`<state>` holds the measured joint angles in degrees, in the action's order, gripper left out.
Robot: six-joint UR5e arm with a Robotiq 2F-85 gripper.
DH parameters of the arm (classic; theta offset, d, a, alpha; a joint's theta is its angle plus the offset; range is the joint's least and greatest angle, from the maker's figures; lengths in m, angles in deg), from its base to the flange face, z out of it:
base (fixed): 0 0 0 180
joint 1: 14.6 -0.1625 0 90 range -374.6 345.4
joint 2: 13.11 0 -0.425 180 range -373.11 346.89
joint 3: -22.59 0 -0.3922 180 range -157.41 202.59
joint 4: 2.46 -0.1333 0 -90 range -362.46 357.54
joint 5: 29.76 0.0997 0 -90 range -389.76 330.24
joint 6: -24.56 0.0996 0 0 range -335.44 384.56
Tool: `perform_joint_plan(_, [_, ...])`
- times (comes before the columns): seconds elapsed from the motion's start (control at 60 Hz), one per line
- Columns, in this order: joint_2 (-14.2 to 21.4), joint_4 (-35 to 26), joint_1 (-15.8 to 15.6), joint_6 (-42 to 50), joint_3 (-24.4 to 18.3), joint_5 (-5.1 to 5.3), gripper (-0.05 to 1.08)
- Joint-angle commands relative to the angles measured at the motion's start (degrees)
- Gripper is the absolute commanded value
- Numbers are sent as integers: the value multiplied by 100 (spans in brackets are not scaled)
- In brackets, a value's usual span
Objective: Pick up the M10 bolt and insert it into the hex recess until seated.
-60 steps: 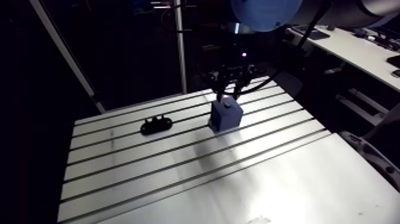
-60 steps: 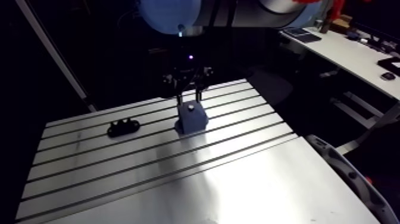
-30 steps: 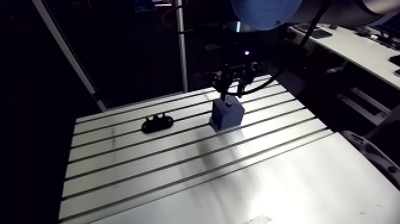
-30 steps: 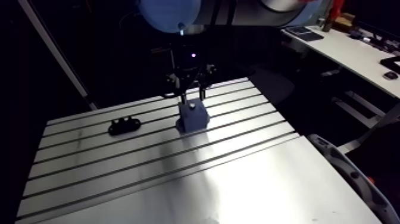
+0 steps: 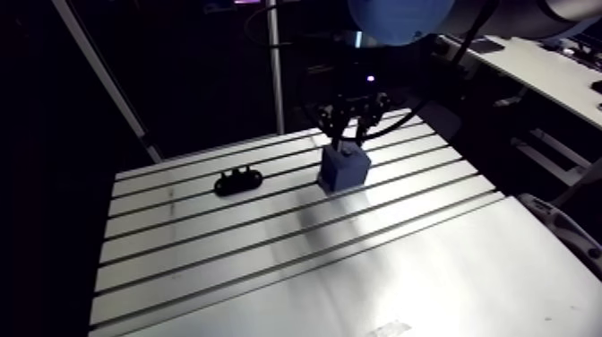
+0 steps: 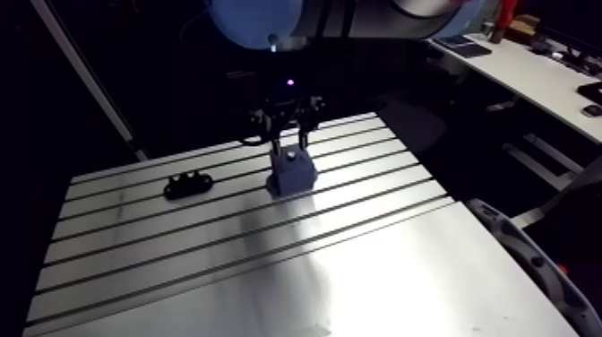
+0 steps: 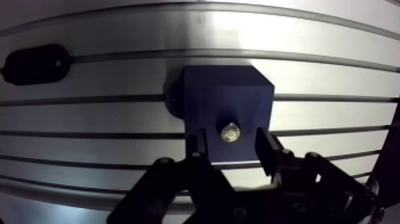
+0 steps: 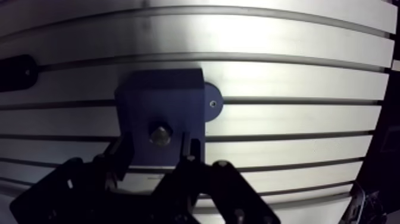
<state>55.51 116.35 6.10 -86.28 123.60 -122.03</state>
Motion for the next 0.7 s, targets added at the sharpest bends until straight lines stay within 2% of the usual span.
perform_joint_plan(0.017, [-26, 59, -5, 107, -14, -21, 47])
perform_joint_plan(0.7, [-109, 50, -5, 137, -51, -32, 53])
